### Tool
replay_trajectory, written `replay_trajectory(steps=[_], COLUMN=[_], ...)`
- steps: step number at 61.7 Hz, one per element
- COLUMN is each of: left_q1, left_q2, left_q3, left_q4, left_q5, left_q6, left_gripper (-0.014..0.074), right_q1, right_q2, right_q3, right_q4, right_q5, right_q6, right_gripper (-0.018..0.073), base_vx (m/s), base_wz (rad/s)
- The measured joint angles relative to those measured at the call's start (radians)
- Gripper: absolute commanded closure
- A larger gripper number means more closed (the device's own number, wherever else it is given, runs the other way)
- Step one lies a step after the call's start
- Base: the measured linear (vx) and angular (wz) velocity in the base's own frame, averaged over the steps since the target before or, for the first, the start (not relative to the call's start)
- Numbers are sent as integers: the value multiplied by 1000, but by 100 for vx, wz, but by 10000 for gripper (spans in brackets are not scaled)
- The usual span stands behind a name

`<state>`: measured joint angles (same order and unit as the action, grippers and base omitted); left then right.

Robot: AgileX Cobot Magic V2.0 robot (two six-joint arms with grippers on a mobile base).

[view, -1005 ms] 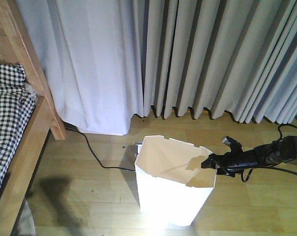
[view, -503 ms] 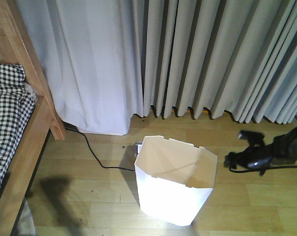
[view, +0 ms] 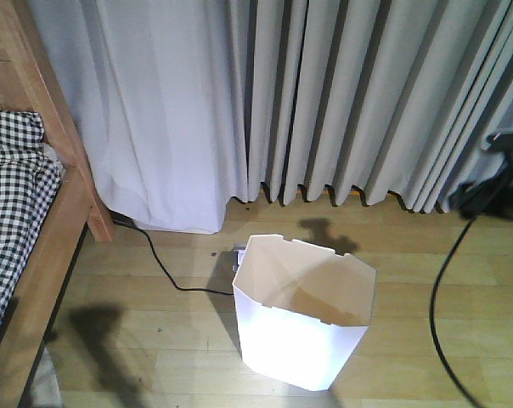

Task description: Move trash bin to bedside with robot

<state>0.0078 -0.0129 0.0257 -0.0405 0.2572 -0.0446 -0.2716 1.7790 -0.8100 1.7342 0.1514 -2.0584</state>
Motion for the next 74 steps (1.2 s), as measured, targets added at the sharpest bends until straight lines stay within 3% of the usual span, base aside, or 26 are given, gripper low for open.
replay_trajectory(steps=[18,33,40,55,63,74], left_q1=[0,0,0,0,0,0], left_q2=[0,0,0,0,0,0], left_q3=[0,0,0,0,0,0], left_q4=[0,0,0,0,0,0], left_q5=[0,0,0,0,0,0], left_q6=[0,0,0,0,0,0], left_gripper=[602,602,602,602,602,602], right_q1=[0,5,85,329,379,386], right_q2=[-536,-946,-1063,-1333,-1491,-1667], right_q3=[174,290,322,472,550,586], right_q4=[0,0,0,15,24,26], right_q5=[23,51,-26,-353,-411,-418], right_q6=[12,131,143,210,233,238], right_gripper=[-25,-25,-25,-25,-25,-25], base_vx=[0,0,0,0,0,0], base_wz=[0,0,0,0,0,0])
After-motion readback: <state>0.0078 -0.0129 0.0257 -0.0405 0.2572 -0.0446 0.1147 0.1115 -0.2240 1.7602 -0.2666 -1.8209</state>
